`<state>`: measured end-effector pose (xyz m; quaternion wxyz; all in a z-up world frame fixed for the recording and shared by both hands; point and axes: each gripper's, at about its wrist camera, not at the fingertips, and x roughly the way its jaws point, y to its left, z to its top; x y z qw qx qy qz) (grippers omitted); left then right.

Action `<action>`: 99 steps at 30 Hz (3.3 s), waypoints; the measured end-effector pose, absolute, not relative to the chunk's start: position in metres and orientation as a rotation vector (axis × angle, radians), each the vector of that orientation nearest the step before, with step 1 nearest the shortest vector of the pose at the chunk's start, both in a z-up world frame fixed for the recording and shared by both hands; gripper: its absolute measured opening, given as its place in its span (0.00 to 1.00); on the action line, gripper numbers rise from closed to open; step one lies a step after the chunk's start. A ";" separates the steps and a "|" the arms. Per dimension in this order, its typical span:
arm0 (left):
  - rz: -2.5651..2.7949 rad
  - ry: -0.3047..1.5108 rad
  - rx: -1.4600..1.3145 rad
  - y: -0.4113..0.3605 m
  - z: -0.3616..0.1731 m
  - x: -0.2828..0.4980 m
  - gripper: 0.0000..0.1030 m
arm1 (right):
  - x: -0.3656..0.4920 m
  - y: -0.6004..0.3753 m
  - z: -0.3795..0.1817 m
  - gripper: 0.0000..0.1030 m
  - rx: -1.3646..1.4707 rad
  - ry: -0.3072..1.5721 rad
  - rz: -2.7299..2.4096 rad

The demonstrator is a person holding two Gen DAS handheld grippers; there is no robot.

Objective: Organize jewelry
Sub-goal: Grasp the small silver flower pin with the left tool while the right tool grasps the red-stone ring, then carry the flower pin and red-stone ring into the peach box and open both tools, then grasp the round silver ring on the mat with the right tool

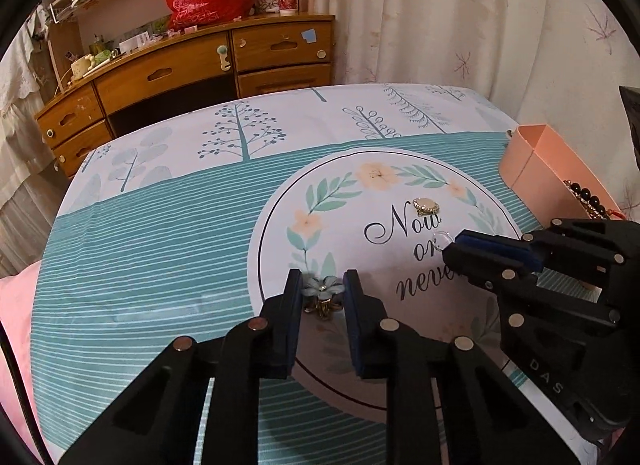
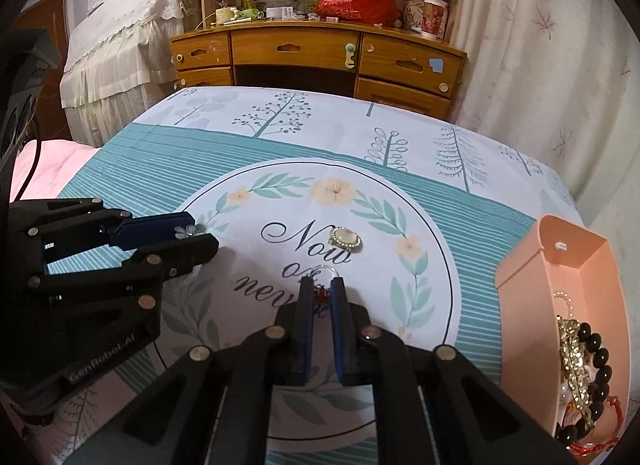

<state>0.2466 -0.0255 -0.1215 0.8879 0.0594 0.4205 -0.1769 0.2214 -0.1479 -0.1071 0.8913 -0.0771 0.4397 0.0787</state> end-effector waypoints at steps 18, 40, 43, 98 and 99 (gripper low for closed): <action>-0.384 0.973 0.017 -0.032 -0.098 0.231 0.18 | 0.187 -0.175 -0.071 0.08 0.047 0.938 0.264; -0.667 0.752 0.066 -0.150 0.021 0.190 0.18 | 0.134 -0.281 0.040 0.08 0.063 0.726 0.099; -0.702 0.750 0.076 -0.173 0.024 0.188 0.18 | 0.130 -0.299 0.041 0.08 0.072 0.724 0.060; -0.174 0.944 -0.043 0.000 0.004 0.237 0.85 | 0.202 -0.202 -0.008 0.46 0.070 0.838 0.204; -0.155 0.943 -0.045 0.005 0.004 0.238 0.85 | 0.207 -0.197 -0.012 0.46 0.064 0.836 0.210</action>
